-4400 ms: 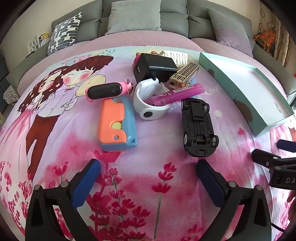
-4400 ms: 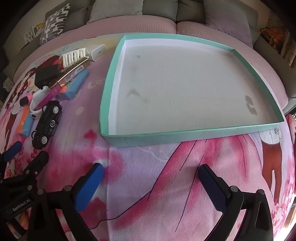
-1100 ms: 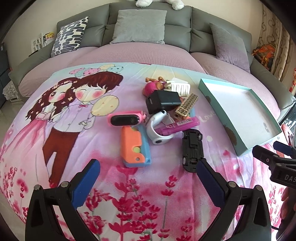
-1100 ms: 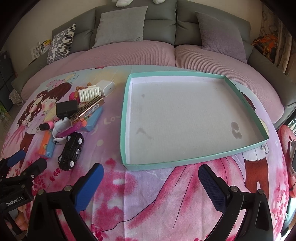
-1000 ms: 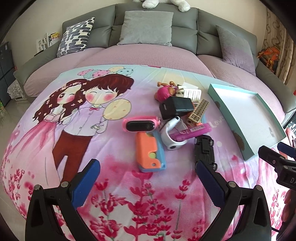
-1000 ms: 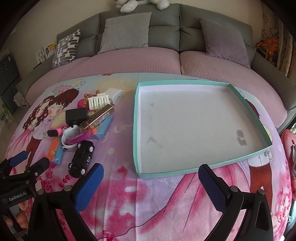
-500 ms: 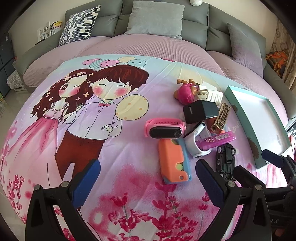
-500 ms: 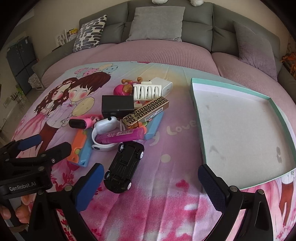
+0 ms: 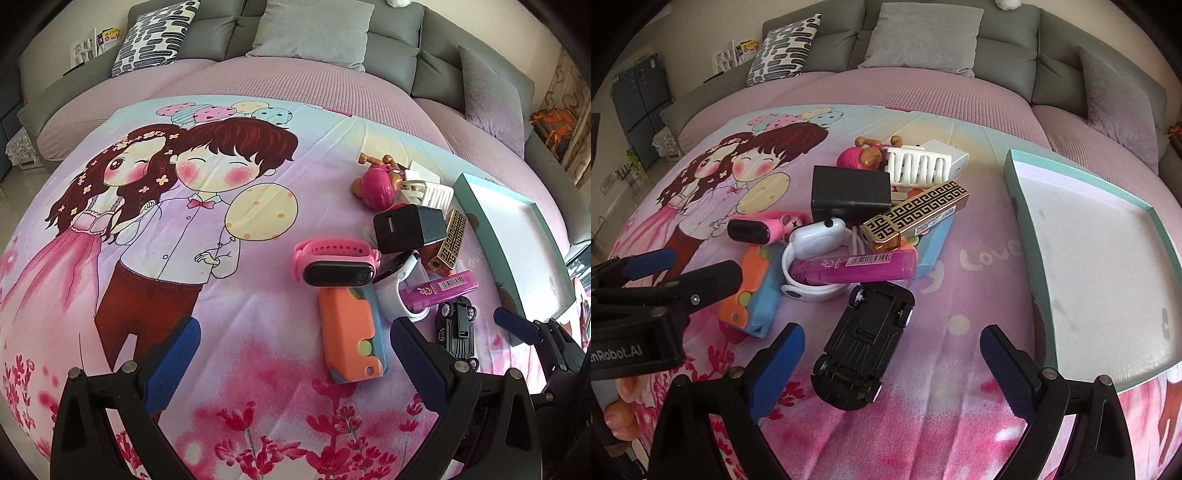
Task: Organize rigid objects
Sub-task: 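Grasp the orange-and-blue block with the left tool while the right tool grasps the black toy car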
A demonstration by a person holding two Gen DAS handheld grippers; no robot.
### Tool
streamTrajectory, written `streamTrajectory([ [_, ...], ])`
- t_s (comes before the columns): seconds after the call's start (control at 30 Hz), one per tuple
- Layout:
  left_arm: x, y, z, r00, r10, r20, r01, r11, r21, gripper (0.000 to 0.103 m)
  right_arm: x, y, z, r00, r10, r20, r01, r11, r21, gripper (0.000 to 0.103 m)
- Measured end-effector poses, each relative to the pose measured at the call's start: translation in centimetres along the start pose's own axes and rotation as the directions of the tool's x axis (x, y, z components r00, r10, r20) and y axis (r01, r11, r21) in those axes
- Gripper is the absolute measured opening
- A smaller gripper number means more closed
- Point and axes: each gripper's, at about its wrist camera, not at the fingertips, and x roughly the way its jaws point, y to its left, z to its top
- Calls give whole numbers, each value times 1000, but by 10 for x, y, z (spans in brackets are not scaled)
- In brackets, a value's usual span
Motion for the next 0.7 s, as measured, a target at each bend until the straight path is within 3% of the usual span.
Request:
streamTrajectory([
  [0.6,29,-16,-1,995,58,-81,-55,998,30,102,1,-20,-3,1000,-12,-1,12,997,73,71],
  [0.7,31,-14,-1,995,66,-81,-63,998,28,95,1,-21,-3,1000,-10,2,10,997,75,71],
])
